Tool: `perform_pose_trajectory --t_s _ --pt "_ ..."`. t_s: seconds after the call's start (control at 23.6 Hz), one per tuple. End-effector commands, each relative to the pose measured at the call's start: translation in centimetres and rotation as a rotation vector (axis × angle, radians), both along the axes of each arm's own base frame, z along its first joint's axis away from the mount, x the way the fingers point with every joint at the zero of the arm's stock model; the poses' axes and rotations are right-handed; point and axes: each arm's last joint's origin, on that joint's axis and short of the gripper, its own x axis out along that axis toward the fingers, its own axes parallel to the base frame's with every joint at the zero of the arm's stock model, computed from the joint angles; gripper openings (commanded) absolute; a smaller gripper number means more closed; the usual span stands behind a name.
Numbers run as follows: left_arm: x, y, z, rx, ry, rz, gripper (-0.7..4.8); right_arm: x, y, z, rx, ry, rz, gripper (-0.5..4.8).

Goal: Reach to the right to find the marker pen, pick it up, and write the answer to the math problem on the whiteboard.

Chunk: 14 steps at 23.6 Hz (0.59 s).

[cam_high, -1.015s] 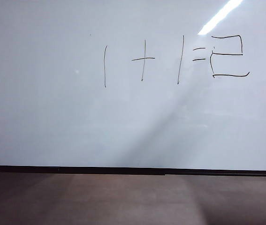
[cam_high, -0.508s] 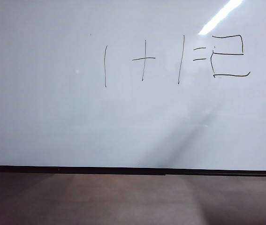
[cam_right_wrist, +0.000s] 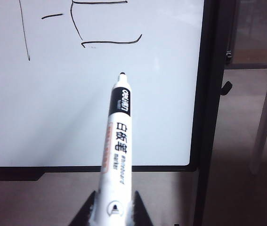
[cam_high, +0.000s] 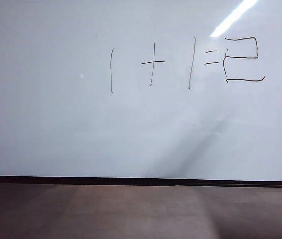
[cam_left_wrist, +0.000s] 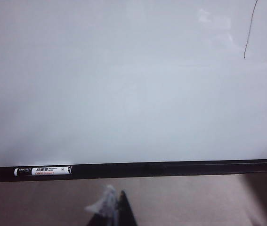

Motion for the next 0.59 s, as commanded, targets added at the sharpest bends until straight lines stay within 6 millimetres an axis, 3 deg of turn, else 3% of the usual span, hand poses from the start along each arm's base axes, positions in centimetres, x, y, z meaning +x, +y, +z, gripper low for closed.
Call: perform_pose_trajectory --t_s 0.04,0.59 --pt "-0.01 0.02 0.15 0.003 -0.014 0.004 -0.04 0.02 -0.17 0.09 -0.002 -0.014 -0.018 -0.06" --pt "-0.01 0.02 0.15 0.003 -0.014 0.004 -0.05 0.02 -0.39 0.09 -0.002 -0.015 -0.037 -0.06"
